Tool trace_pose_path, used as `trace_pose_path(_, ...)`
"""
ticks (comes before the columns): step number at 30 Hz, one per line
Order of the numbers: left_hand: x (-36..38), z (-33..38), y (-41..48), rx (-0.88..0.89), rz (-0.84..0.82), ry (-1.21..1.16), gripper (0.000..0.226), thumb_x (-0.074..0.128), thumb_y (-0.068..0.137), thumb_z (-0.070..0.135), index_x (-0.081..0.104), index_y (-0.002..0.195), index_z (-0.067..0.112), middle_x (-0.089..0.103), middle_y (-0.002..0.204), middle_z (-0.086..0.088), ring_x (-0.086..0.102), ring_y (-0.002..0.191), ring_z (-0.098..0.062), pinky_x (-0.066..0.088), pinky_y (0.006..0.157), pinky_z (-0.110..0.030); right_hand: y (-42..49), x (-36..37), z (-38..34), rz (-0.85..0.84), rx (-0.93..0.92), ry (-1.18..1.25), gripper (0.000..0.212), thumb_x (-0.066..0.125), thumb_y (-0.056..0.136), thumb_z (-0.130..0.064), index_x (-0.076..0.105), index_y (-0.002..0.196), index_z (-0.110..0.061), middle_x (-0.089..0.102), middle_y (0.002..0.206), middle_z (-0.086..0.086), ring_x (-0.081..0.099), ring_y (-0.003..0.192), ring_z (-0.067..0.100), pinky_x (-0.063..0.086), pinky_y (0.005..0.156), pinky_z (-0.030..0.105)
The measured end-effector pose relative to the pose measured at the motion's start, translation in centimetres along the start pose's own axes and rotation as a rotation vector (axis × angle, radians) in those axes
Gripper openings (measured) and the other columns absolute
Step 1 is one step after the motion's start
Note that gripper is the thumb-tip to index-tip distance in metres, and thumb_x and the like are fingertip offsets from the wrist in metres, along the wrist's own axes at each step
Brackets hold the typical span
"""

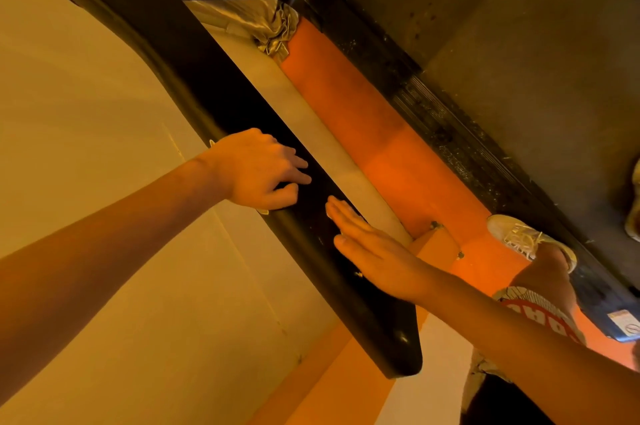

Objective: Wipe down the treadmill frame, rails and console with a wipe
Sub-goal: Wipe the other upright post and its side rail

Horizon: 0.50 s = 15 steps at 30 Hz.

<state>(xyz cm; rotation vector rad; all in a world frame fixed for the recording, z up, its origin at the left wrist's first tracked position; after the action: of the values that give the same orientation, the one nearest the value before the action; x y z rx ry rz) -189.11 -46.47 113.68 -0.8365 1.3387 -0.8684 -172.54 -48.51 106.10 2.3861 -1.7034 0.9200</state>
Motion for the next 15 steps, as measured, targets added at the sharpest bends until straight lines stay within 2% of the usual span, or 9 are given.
trace_pose_path(6, 0.2, 0.0, 0.0, -0.059, -0.06, 0.006, 0.089, -0.001, 0.081, 0.059, 0.057, 0.142, 0.033, 0.05, 0.152, 0.004, 0.048, 0.14, -0.02, 0.052, 0.098, -0.043, -0.7, 0.3, 1.2, 0.015, 0.014, 0.008, 0.05, 0.026, 0.112, -0.039, 0.011, 0.16, -0.038, 0.003, 0.161, -0.033, -0.002, 0.149, -0.014, 0.004, 0.126, 0.023)
trace_pose_path(9, 0.6, 1.4, -0.1, -0.123, -0.065, -0.017, 0.083, 0.002, 0.084, 0.058, 0.054, 0.145, 0.036, 0.047, 0.155, 0.005, 0.045, 0.142, -0.021, 0.044, 0.11, -0.046, -1.0, 0.0, 2.2, 0.048, 0.033, 0.006, 0.05, 0.026, 0.113, -0.036, 0.014, 0.161, -0.033, 0.006, 0.163, -0.029, 0.001, 0.15, -0.012, 0.004, 0.126, 0.023)
trace_pose_path(12, 1.1, 3.3, -1.2, -0.196, 0.068, -0.026, 0.071, 0.009, 0.093, 0.051, 0.059, 0.14, 0.034, 0.052, 0.15, 0.007, 0.044, 0.142, -0.017, 0.028, 0.118, -0.042, -1.4, -0.4, 3.2, 0.087, 0.061, 0.027, 0.049, 0.026, 0.112, -0.035, 0.017, 0.16, -0.031, 0.01, 0.164, -0.023, 0.006, 0.152, -0.007, 0.006, 0.128, 0.028)
trace_pose_path(15, 0.9, 3.9, -2.7, -0.249, 0.224, -0.069, 0.07, 0.012, 0.097, 0.048, 0.072, 0.127, 0.027, 0.066, 0.136, 0.004, 0.055, 0.131, -0.019, 0.03, 0.113, -0.042, -1.6, -1.0, 4.0, 0.146, 0.097, 0.04, 0.049, 0.026, 0.113, -0.032, 0.02, 0.161, -0.026, 0.015, 0.167, -0.016, 0.012, 0.151, -0.004, 0.009, 0.129, 0.031)
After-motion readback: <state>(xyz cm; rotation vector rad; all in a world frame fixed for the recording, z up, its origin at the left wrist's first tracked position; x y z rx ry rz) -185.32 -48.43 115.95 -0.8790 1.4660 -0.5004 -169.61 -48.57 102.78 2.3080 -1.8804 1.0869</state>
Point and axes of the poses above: each hand's wrist, its own y-axis towards the middle knuckle, its own x-axis out of the palm, z = x × y, the point moved 8 cm from there along y, towards the middle knuckle
